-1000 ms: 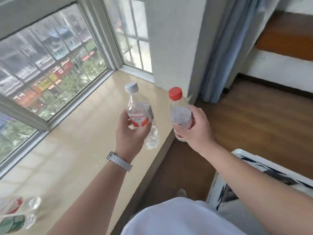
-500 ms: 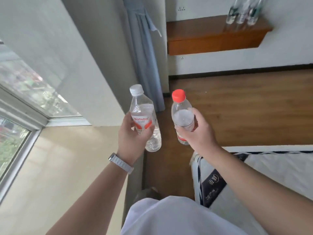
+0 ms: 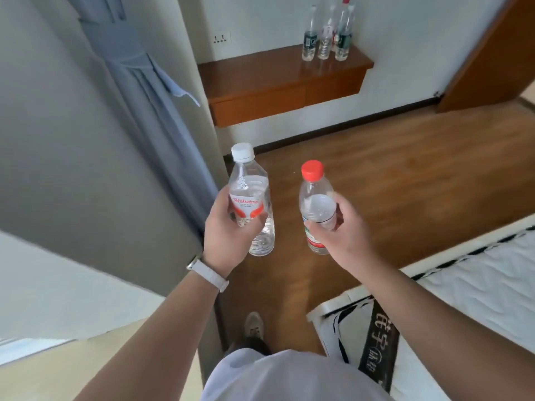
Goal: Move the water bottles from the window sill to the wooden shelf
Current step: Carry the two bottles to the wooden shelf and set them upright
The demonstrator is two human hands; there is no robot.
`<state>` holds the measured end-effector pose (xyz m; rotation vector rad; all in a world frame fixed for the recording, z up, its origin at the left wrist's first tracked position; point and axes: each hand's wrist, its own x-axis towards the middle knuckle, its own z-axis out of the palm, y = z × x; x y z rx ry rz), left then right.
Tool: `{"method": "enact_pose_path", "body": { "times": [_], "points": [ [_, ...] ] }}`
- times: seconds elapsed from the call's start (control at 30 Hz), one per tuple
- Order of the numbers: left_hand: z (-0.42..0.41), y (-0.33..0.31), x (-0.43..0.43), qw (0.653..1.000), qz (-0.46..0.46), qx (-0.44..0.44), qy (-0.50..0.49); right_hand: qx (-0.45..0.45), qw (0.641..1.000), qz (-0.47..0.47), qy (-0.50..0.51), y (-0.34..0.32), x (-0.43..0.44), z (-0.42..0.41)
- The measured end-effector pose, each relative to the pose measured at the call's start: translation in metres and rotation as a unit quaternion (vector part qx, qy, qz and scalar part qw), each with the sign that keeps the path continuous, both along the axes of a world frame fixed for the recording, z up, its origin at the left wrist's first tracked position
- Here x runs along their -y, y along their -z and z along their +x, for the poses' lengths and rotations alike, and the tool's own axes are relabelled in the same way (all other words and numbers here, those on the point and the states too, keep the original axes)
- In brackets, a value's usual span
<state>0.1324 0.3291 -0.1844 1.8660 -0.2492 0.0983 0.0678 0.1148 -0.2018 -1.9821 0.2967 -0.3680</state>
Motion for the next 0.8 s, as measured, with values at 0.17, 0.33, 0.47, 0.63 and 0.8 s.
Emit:
{"method": "enact_pose_path", "body": {
  "times": [0.17, 0.33, 0.47, 0.63, 0.8],
  "points": [
    [0.097, -0.009, -0.004, 1.000, -0.004, -0.009, 0.025, -0.019, 0.999, -0.007, 0.039, -0.018, -0.013, 0.077],
    [0.159, -0.011, 0.012, 0.997, -0.033, -0.032, 0.057, -0.014, 0.997, -0.011, 0.076, -0.029, -0.007, 0.121],
    [0.192, -0.008, 0.032, 0.996, -0.013, -0.036, 0.075, -0.014, 0.993, -0.024, 0.111, -0.035, 0.006, 0.138],
    [0.229, -0.012, 0.060, 0.993, -0.010, -0.040, 0.110, -0.008, 0.989, -0.015, 0.146, -0.033, 0.033, 0.173],
    [0.280, -0.012, 0.082, 0.993, -0.002, -0.032, 0.111, -0.008, 0.986, -0.002, 0.165, -0.014, 0.060, 0.228]
  ]
}}
